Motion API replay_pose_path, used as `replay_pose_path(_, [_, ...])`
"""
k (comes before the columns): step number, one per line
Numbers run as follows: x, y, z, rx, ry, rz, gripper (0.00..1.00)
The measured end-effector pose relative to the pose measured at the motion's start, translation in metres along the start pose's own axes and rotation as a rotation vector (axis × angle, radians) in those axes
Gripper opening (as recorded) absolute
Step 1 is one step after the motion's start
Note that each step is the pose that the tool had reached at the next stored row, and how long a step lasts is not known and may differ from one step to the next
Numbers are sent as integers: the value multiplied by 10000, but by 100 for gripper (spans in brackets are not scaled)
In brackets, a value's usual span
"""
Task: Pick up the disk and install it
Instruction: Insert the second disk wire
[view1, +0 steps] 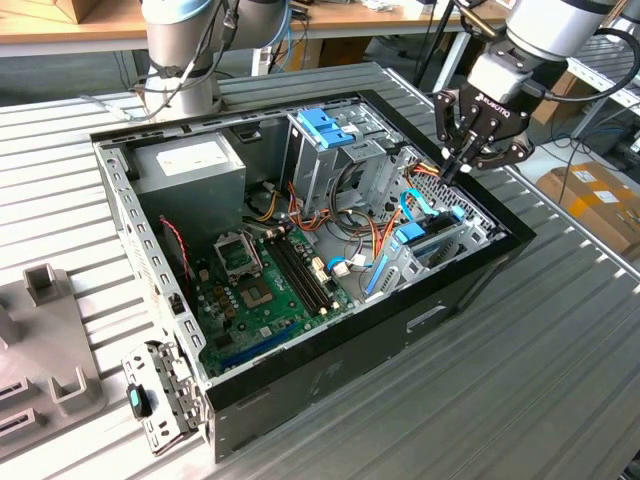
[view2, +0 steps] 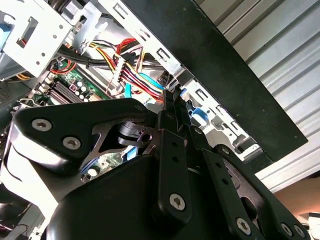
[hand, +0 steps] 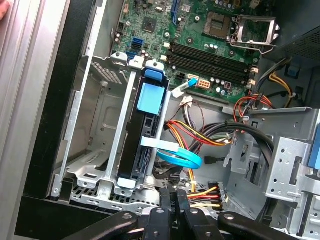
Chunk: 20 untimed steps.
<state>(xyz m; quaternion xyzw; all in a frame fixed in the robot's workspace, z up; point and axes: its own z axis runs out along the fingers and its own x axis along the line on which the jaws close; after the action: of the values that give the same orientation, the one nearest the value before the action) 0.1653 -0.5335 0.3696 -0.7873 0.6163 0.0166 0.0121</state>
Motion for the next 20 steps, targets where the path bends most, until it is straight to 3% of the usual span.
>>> replay_pose_path(9, [203,107,-5,1,0,1,16])
replay_pose_path(14, [240,164,10,5,0,79,16])
replay_pose_path(17, [240,166,28,27,-1,624,16])
replay_pose_path(20, [241,166,59,71,-3,1695,16])
